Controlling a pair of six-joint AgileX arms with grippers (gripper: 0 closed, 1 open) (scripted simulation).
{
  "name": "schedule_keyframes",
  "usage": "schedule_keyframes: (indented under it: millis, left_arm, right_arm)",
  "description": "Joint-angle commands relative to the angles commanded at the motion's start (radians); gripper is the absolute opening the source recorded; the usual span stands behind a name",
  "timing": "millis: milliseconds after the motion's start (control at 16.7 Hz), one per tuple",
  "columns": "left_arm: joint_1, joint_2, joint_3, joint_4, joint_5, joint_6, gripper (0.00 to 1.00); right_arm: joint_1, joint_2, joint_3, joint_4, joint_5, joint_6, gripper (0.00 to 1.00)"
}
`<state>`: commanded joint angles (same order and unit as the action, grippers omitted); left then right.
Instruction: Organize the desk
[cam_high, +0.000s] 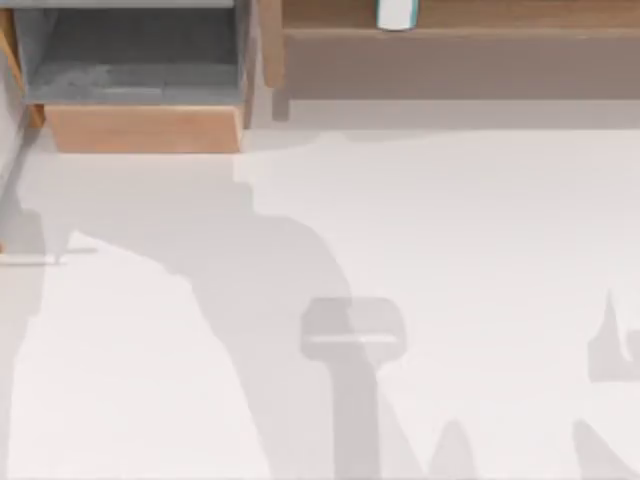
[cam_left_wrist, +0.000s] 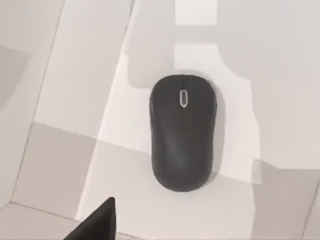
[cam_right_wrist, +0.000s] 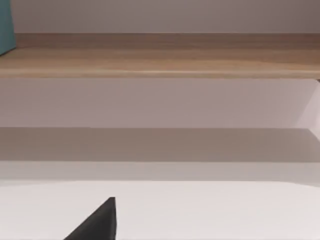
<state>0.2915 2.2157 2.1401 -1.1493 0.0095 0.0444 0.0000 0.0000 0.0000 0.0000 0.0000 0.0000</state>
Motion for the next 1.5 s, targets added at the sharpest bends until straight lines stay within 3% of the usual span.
schedule_keyframes:
  millis: [240, 480, 1500]
  left_arm:
    - [0.033, 0.280, 0.264, -0.150, 0.002, 0.004, 1.00]
    - [0.031, 0.404, 0.385, -0.224, 0.006, 0.008, 1.00]
    - [0.051, 0.337, 0.310, -0.218, 0.010, 0.034, 1.00]
  right_arm:
    - [0.000, 0.000, 0.000, 0.000, 0.000, 0.000, 1.00]
    - [0.000, 0.000, 0.000, 0.000, 0.000, 0.000, 1.00]
    - [0.000, 0.000, 0.000, 0.000, 0.000, 0.000, 1.00]
